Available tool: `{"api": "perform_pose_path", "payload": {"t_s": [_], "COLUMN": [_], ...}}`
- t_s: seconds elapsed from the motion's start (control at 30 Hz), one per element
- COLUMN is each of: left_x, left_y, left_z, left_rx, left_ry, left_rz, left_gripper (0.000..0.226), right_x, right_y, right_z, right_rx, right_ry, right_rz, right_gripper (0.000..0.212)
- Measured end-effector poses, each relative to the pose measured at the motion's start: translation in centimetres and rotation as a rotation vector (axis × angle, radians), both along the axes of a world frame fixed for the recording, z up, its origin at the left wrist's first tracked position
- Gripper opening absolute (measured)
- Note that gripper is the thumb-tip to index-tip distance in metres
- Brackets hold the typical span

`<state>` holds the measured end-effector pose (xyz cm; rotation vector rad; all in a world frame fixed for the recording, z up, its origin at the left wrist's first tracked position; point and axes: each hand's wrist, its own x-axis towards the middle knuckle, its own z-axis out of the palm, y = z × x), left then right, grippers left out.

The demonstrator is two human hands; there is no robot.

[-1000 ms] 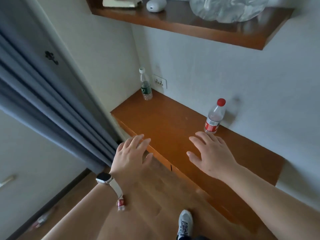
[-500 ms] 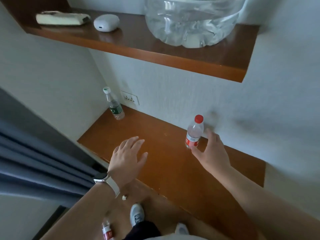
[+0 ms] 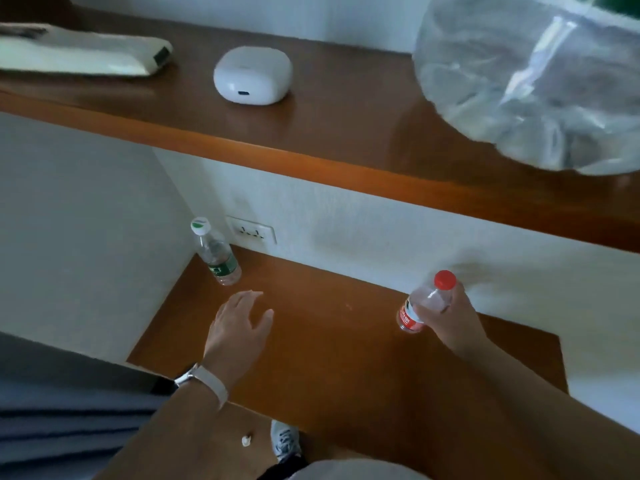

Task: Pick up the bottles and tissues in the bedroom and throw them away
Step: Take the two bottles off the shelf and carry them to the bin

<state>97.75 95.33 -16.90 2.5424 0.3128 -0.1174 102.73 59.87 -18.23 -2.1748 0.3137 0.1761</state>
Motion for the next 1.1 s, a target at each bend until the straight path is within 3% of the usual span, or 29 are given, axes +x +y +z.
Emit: {"api": "perform_pose_path", "payload": {"t_s": [0.07,0.27,0.4,0.57,0.67,0.83,1.1], "left_x": [1.3,5.2,7.9,10.1,11.4,12.4,12.2], "left_y": [2.1,6.8,9.7,10.9,11.3,10.8,7.5], "left_z": [-0.9,-2.4,-3.5,-5.2,-6.1,-6.2,-3.7], "left_rx": [-0.075,-0.231,-0.414,-0.561,-0.63,-0.594,-0.574], "left_ry": [-0.001,0.043,0.086,0.038,-0.02,-0.097,-0.113], "left_rz": [0.061,0.334,0.516,0.48,0.454,0.394,0.142], "left_gripper": [0.043,0.058,0.087,0.106,0.102,0.07,0.059], "right_x": [0.0,0.5,1.3,1.9,2.1,2.2,1.0], "right_y": [2.4,6.8,11.6,15.5,17.0,17.3,15.7], "right_z": [1.9,0.4,1.3,1.6,1.7,1.7,1.9], "right_rx": [-0.041,-0.11,-0.122,-0.069,-0.055,-0.094,-0.147], "right_ry": [0.01,-0.099,-0.188,-0.173,-0.201,-0.168,-0.178], "right_rz": [0.008,-0.024,-0.033,0.006,0.047,0.038,-0.022], "right_gripper": [0.021,0.028,0.032,0.027,0.027,0.034,0.051]}}
